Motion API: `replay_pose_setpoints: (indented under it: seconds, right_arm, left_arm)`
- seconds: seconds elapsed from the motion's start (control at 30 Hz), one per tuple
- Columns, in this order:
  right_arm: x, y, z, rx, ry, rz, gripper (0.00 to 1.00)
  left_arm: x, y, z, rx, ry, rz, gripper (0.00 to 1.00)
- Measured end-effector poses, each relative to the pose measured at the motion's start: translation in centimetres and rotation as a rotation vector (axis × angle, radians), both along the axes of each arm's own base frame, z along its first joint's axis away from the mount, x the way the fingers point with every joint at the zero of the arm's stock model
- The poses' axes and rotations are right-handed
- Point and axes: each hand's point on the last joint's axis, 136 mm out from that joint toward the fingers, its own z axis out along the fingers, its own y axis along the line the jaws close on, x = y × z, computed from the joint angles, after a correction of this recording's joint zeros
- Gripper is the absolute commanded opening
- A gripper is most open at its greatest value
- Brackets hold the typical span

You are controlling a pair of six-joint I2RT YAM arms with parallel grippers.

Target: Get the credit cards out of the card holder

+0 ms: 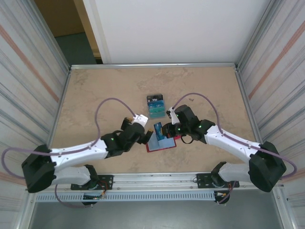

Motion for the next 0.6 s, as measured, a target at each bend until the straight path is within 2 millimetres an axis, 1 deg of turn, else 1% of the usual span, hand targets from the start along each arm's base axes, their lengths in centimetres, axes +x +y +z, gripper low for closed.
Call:
replay_pose_setpoints:
  seconds: [0.07,0.17,0.27,0.33,0.37,0.43,0.53,0.6]
  right_arm:
    - [-0.1,0.2,1.0,0.001,-0.047,0.037,0.0]
    - [-0.4,0.4,2.1,0.0,-0.114,0.097,0.0]
    - [-1.0,0.8,3.3,0.004,-0.177,0.171,0.0]
    - [-1.4,1.2,4.2,0.007,-0.216,0.22,0.0]
    - [-1.7,1.4,4.7,0.011,-0.236,0.247,0.0]
    - [-2.0,1.7,5.6,0.014,-0.275,0.292,0.0]
    - [-2.4,2.3,7.0,0.021,-0.33,0.356,0.0]
    - [-2.7,2.5,7.6,0.021,-0.353,0.387,0.0]
  left_arm:
    - [0.3,0.3,2.3,-0.088,-0.02,-0.036,0.99]
    - [0.1,0.9,5.1,-0.185,-0.047,-0.109,0.98]
    - [-0.4,1.0,7.2,-0.246,-0.067,-0.202,0.96]
    - [-0.9,0.8,7.7,-0.263,-0.065,-0.273,0.92]
    - [-1.2,0.6,7.6,-0.264,-0.056,-0.307,0.9]
    - [-1.8,0.1,7.2,-0.252,-0.032,-0.38,0.85]
    - [-3.1,-1.0,6.5,-0.224,0.012,-0.499,0.8]
    - [-3.8,-1.8,6.1,-0.209,0.036,-0.565,0.72]
